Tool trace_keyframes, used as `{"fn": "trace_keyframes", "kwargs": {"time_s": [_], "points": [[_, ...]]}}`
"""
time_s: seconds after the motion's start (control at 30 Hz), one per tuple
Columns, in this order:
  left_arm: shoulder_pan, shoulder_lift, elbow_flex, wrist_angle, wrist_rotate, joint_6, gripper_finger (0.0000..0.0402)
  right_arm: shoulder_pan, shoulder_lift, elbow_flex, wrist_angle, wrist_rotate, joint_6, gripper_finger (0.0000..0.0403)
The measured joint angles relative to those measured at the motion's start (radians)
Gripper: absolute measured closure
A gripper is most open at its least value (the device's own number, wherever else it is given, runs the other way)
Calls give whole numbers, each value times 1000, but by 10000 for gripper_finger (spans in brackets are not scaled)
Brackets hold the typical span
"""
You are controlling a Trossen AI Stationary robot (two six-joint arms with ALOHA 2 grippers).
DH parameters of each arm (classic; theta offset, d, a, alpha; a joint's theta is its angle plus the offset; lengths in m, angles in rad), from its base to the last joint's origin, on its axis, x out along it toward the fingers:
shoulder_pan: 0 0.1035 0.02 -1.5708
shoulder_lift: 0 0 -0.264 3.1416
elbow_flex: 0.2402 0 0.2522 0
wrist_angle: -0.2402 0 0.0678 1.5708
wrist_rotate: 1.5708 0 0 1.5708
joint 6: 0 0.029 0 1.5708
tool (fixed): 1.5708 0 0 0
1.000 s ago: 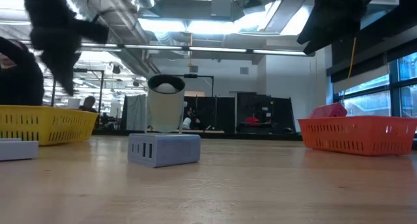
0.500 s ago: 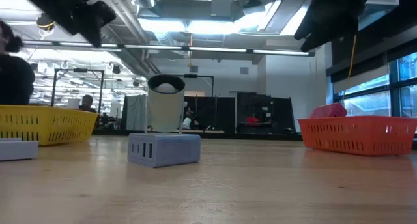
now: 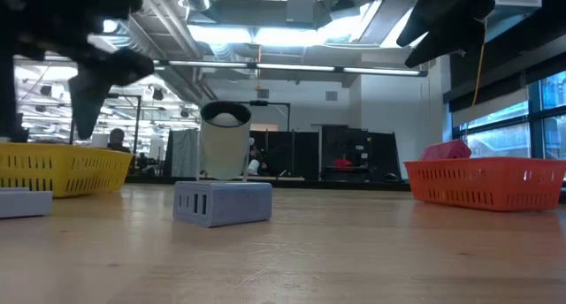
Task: Pick & Place Office items
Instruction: Put the white digital clock into the yellow basket
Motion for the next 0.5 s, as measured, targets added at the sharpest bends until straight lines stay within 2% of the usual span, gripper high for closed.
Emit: {"fn": "trace_keyframes", "kwargs": {"time_s": [0.33,0.5], "points": [[-22,90,0,55,14,30,152,0,0,0,0,-26,-5,134],[-46,133,0,71,-7,95,151,0,0,0,0,-29,-8,134]]}}
